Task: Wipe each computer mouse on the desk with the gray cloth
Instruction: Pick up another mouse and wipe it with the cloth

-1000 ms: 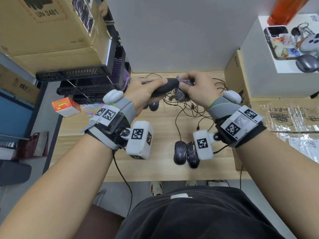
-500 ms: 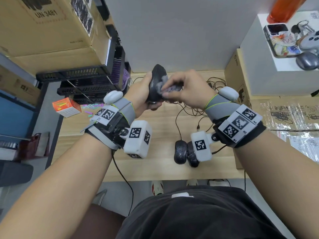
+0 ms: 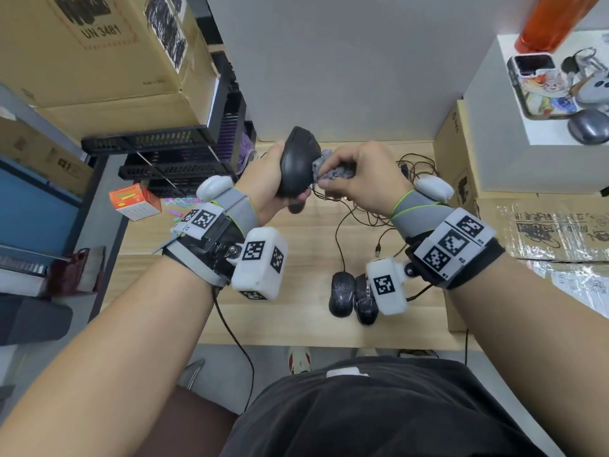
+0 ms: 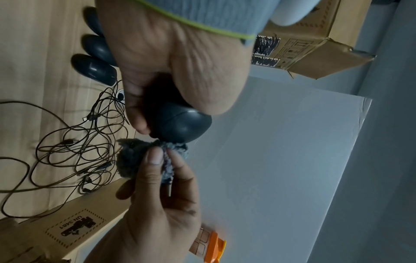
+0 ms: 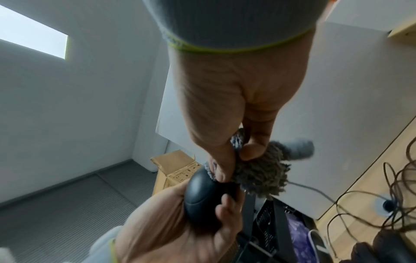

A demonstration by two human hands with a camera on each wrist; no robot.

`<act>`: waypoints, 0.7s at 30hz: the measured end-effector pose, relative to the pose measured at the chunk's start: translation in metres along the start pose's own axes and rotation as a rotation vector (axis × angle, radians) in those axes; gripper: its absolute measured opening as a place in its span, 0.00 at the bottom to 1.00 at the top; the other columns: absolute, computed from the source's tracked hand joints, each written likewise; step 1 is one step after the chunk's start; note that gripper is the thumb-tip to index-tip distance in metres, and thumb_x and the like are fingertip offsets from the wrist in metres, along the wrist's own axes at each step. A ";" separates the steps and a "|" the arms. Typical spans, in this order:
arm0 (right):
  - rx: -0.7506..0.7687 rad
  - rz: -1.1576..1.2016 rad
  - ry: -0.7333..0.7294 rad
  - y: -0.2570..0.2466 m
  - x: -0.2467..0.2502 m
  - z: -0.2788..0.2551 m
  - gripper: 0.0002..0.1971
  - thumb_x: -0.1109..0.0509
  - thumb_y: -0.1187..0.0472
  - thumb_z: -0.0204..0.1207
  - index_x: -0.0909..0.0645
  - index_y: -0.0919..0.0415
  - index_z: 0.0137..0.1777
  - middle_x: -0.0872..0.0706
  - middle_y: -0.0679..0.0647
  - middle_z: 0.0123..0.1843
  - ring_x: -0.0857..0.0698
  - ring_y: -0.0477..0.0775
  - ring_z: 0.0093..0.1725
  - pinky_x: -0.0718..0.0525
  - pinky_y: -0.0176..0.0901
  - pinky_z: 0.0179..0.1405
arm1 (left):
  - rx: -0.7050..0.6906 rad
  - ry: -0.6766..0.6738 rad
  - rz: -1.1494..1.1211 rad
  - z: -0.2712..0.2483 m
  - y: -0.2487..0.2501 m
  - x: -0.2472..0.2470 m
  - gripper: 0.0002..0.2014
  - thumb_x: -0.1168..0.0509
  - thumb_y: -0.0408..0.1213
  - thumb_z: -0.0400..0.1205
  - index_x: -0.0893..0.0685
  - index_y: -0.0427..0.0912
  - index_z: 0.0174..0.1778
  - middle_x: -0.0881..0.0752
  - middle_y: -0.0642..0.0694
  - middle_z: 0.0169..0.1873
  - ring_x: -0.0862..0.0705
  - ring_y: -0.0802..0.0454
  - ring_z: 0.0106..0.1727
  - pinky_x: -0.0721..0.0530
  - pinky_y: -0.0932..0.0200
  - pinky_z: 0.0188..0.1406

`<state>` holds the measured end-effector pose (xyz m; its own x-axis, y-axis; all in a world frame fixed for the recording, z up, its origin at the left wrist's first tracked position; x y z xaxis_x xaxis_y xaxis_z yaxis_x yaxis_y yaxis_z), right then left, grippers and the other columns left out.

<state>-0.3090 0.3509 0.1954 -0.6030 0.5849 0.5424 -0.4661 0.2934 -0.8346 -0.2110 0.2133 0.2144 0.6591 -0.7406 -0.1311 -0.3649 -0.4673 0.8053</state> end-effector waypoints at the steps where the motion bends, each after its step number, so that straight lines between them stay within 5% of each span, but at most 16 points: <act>1: 0.020 0.031 -0.008 -0.003 -0.001 -0.003 0.07 0.18 0.61 0.67 0.11 0.50 0.39 0.13 0.41 0.35 0.13 0.43 0.35 0.15 0.41 0.40 | 0.001 -0.012 0.000 0.000 0.000 -0.002 0.18 0.42 0.50 0.90 0.16 0.39 0.60 0.13 0.35 0.51 0.16 0.39 0.41 0.16 0.57 0.26; 5: 0.126 0.117 -0.218 -0.019 -0.009 -0.016 0.06 0.18 0.64 0.67 0.09 0.57 0.43 0.12 0.49 0.40 0.12 0.44 0.31 0.18 0.32 0.31 | -0.019 -0.096 0.075 -0.003 -0.004 -0.014 0.29 0.48 0.66 0.87 0.10 0.47 0.50 0.08 0.44 0.45 0.09 0.47 0.47 0.11 0.51 0.51; 7: 0.138 0.120 -0.194 -0.017 -0.006 -0.017 0.06 0.18 0.64 0.67 0.09 0.59 0.44 0.12 0.51 0.41 0.12 0.45 0.31 0.16 0.32 0.31 | -0.053 -0.093 0.108 -0.003 -0.008 -0.021 0.26 0.43 0.62 0.88 0.09 0.46 0.49 0.09 0.41 0.47 0.12 0.42 0.50 0.16 0.44 0.58; 10: 0.059 0.167 0.024 -0.005 0.008 -0.011 0.06 0.18 0.62 0.68 0.09 0.56 0.45 0.12 0.53 0.42 0.13 0.44 0.34 0.16 0.32 0.37 | -0.055 -0.089 0.036 0.000 -0.017 -0.029 0.22 0.45 0.53 0.91 0.15 0.39 0.62 0.12 0.38 0.51 0.14 0.42 0.46 0.16 0.48 0.49; 12: 0.111 0.075 0.126 0.000 0.010 -0.008 0.07 0.19 0.58 0.68 0.09 0.51 0.45 0.12 0.47 0.42 0.15 0.43 0.39 0.18 0.33 0.44 | -0.023 -0.075 -0.071 -0.001 -0.019 -0.034 0.22 0.49 0.51 0.93 0.16 0.39 0.62 0.11 0.39 0.53 0.12 0.45 0.43 0.12 0.53 0.39; 16: 0.191 0.005 -0.175 0.006 -0.010 -0.009 0.06 0.18 0.59 0.66 0.09 0.50 0.43 0.12 0.46 0.40 0.16 0.43 0.36 0.18 0.38 0.42 | 0.003 0.029 -0.237 0.003 -0.019 -0.032 0.26 0.46 0.51 0.92 0.21 0.33 0.74 0.11 0.34 0.58 0.09 0.44 0.45 0.08 0.51 0.43; 18: 0.049 0.036 -0.296 0.023 -0.015 -0.010 0.06 0.20 0.65 0.68 0.10 0.55 0.42 0.12 0.48 0.37 0.12 0.47 0.32 0.11 0.47 0.39 | 0.009 0.046 -0.292 0.007 -0.017 -0.024 0.24 0.42 0.50 0.91 0.23 0.35 0.75 0.12 0.32 0.57 0.10 0.41 0.44 0.07 0.51 0.39; 21: -0.211 0.006 -0.257 0.066 -0.018 0.004 0.05 0.25 0.64 0.72 0.17 0.56 0.45 0.14 0.52 0.33 0.13 0.57 0.32 0.11 0.51 0.38 | 0.068 0.027 -0.290 0.025 -0.011 -0.009 0.24 0.37 0.48 0.88 0.25 0.41 0.78 0.15 0.34 0.60 0.13 0.37 0.49 0.08 0.47 0.42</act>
<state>-0.3314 0.3563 0.1307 -0.7615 0.3846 0.5217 -0.3340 0.4569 -0.8244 -0.2293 0.2128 0.1926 0.7592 -0.5585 -0.3342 -0.2010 -0.6896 0.6958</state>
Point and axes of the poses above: each hand's wrist, its own z-axis towards the middle knuckle, its own x-axis out of the back of the hand, y = z × x, the point moved 1 cm from there along z, towards the middle knuckle
